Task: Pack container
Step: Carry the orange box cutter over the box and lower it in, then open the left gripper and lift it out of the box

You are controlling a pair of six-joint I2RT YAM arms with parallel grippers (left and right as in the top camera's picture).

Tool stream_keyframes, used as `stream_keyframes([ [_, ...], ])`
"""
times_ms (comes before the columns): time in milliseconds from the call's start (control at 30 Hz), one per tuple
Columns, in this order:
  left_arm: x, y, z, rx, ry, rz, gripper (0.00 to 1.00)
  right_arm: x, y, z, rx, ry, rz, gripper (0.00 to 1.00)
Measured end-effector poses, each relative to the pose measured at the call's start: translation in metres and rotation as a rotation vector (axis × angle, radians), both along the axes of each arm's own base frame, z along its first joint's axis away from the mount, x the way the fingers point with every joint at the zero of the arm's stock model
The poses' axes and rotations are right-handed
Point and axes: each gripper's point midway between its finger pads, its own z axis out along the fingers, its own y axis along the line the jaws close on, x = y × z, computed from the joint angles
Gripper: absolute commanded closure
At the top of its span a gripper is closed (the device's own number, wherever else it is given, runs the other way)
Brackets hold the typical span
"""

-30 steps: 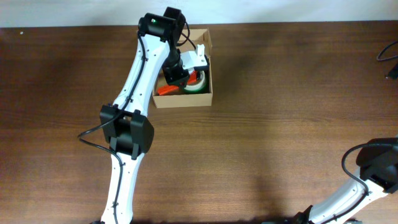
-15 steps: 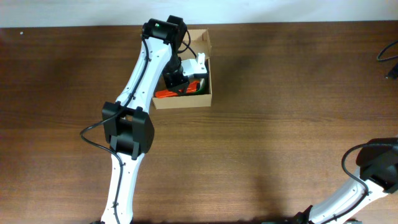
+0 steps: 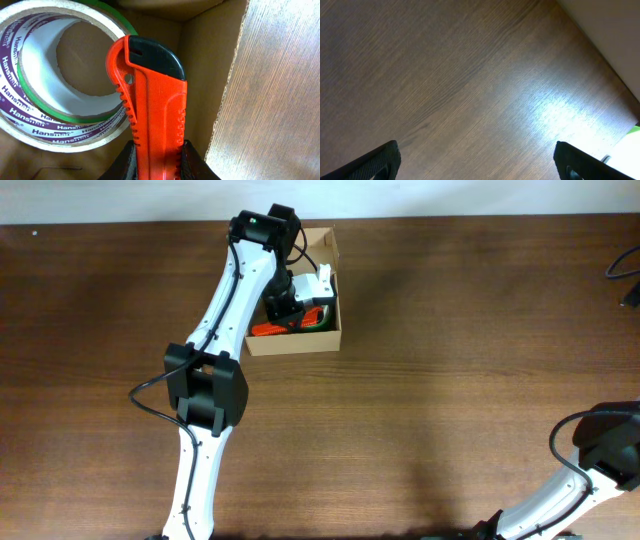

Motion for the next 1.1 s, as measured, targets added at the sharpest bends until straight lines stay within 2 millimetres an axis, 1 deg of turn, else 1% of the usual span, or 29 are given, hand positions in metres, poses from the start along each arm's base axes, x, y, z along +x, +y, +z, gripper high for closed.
stream_keyframes([
  [300, -0.005, -0.004, 0.000, -0.025, 0.022, -0.011, 0.99, 0.000, 0.000, 0.000, 0.000, 0.000, 0.000, 0.01],
  [433, -0.004, -0.005, -0.001, -0.029, 0.019, -0.011, 0.98, 0.000, 0.000, 0.000, 0.000, 0.000, 0.000, 0.01],
  [633, 0.000, -0.006, -0.005, -0.033, 0.008, -0.011, 0.98, 0.000, 0.000, 0.000, 0.000, 0.000, -0.001, 0.01],
  [800, -0.002, -0.005, -0.009, -0.030, 0.020, -0.011, 0.98, 0.000, 0.000, 0.000, 0.000, 0.000, 0.000, 0.01],
  [833, -0.003, -0.005, -0.010, -0.028, 0.022, -0.011, 0.95, 0.000, 0.000, 0.000, 0.000, 0.000, 0.000, 0.01],
  [933, -0.003, -0.005, -0.011, -0.027, 0.025, -0.011, 0.78, 0.000, 0.000, 0.000, 0.000, 0.000, 0.000, 0.01],
  [1100, -0.003, -0.005, -0.011, -0.028, 0.025, -0.010, 0.67, 0.000, 0.000, 0.000, 0.000, 0.000, 0.000, 0.01],
])
